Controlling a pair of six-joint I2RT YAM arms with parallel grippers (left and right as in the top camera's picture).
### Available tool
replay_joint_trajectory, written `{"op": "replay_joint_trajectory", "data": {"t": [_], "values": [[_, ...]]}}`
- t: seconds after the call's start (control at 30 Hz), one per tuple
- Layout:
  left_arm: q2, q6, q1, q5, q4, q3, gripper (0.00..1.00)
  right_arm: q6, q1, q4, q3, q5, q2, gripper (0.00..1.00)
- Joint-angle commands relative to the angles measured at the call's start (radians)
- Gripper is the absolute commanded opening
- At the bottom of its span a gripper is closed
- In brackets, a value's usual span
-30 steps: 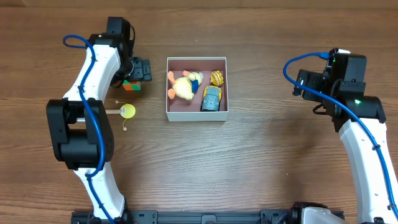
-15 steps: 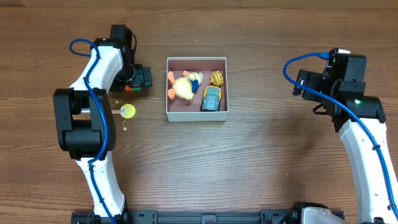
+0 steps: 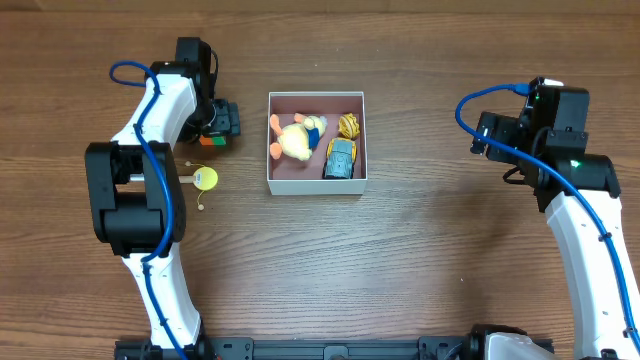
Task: Pack container
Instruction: 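Close the left gripper on the Rubik's cube and lift it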
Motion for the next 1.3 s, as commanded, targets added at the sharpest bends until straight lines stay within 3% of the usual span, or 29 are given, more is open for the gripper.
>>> {"op": "replay_joint_trajectory", "data": {"t": [0.0, 0.13, 0.27, 0.4, 0.47, 0.6, 0.7, 0.77, 0.8, 1.07, 1.27], "values": [[0.004, 0.043, 0.007, -0.013, 0.019, 0.026, 0.73, -0.007, -0.002, 0.007, 0.000, 0.014, -0.002, 1.00], [0.004, 0.065, 0.007, -0.013, 0.029, 0.026, 0.74, -0.006, -0.002, 0.007, 0.000, 0.014, -0.002, 1.00], [0.004, 0.072, 0.007, -0.013, 0.028, 0.026, 0.58, -0.007, -0.002, 0.007, 0.000, 0.014, -0.002, 1.00], [0.004, 0.072, 0.007, -0.012, 0.024, 0.026, 0.56, -0.007, -0.002, 0.007, 0.000, 0.014, -0.002, 1.00], [0.004, 0.072, 0.007, -0.010, 0.022, 0.027, 0.47, -0.006, -0.002, 0.007, 0.000, 0.014, -0.002, 1.00], [0.004, 0.072, 0.007, -0.010, -0.007, 0.055, 0.42, -0.006, -0.002, 0.007, 0.000, 0.014, -0.002, 1.00], [0.003, 0.072, 0.007, -0.010, -0.058, 0.112, 0.29, -0.007, -0.002, 0.007, 0.000, 0.014, -0.002, 1.00], [0.002, 0.072, 0.007, -0.010, -0.106, 0.169, 0.41, -0.007, -0.002, 0.007, 0.000, 0.014, -0.002, 1.00], [0.001, 0.072, 0.006, -0.010, -0.130, 0.198, 0.43, -0.007, -0.002, 0.007, 0.000, 0.014, -0.002, 1.00], [0.001, 0.072, -0.040, 0.049, -0.383, 0.517, 0.36, -0.007, -0.002, 0.007, 0.000, 0.014, -0.002, 1.00], [0.000, 0.073, -0.161, 0.074, -0.544, 0.721, 0.35, -0.006, -0.002, 0.007, 0.000, 0.014, -0.002, 1.00]]}}
